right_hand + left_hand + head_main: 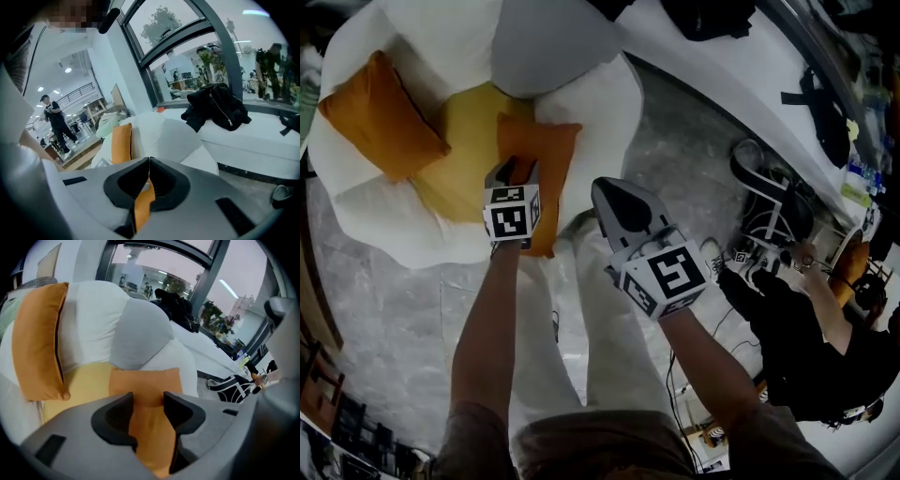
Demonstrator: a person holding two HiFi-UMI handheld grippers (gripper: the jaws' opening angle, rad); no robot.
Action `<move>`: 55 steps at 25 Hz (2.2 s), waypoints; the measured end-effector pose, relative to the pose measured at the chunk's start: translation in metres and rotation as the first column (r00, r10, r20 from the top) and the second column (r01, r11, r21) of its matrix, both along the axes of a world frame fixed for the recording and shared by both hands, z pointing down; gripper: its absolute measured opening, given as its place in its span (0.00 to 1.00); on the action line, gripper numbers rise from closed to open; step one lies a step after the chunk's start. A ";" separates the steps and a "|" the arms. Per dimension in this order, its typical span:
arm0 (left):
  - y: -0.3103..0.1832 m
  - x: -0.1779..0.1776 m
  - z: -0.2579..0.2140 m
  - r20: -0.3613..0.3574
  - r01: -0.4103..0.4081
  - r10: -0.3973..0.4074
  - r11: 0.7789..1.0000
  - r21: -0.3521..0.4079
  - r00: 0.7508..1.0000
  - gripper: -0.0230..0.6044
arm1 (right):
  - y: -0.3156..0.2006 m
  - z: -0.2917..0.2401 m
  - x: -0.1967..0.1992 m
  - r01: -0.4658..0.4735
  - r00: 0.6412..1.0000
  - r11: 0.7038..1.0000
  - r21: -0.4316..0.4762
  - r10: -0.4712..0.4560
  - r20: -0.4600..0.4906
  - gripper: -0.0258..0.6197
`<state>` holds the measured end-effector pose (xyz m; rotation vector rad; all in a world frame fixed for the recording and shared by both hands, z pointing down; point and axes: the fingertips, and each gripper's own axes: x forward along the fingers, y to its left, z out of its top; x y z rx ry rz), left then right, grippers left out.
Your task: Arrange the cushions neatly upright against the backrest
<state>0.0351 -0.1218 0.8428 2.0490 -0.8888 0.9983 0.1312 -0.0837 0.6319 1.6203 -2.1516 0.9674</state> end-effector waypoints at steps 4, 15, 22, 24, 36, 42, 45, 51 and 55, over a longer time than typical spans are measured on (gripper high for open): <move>0.007 0.002 0.004 0.007 -0.028 0.027 0.998 0.050 1.000 0.35 | 0.004 0.011 -0.005 0.008 1.000 1.000 -0.012 -0.008 0.007 0.07; 0.003 -0.001 0.013 0.056 0.045 -0.042 0.997 -0.061 0.998 0.13 | 0.003 0.012 0.012 -0.012 1.000 1.000 -0.011 0.012 0.002 0.07; 0.004 -0.003 0.010 0.049 0.047 -0.043 0.997 -0.064 0.998 0.05 | 0.000 0.017 0.011 -0.012 1.000 1.000 -0.018 0.012 0.007 0.07; 0.004 -0.002 0.008 0.047 0.051 -0.048 0.995 -0.081 0.998 0.05 | -0.002 0.017 0.010 -0.007 1.000 1.000 -0.021 0.007 0.008 0.07; -0.039 -0.013 -0.048 0.018 0.110 -0.109 0.993 -0.046 0.994 0.05 | -0.040 -0.027 -0.001 0.031 0.999 0.999 0.033 -0.032 0.004 0.07; -0.090 -0.023 -0.101 -0.017 0.155 -0.155 0.987 0.035 0.988 0.05 | -0.060 -0.057 -0.014 0.056 0.998 0.996 0.066 -0.056 0.003 0.07; -0.118 -0.027 -0.130 -0.028 0.172 -0.171 0.982 0.078 0.985 0.05 | -0.073 -0.076 -0.020 0.066 0.998 0.995 0.080 -0.066 0.004 0.07; -0.167 -0.034 -0.175 -0.057 0.200 -0.194 0.969 0.145 0.979 0.05 | -0.096 -0.105 -0.027 0.070 0.997 0.992 0.105 -0.071 -0.001 0.07; -0.187 -0.039 -0.188 -0.073 0.220 -0.211 0.963 0.153 0.975 0.05 | -0.106 -0.113 -0.032 0.078 0.997 0.991 0.111 -0.077 -0.005 0.07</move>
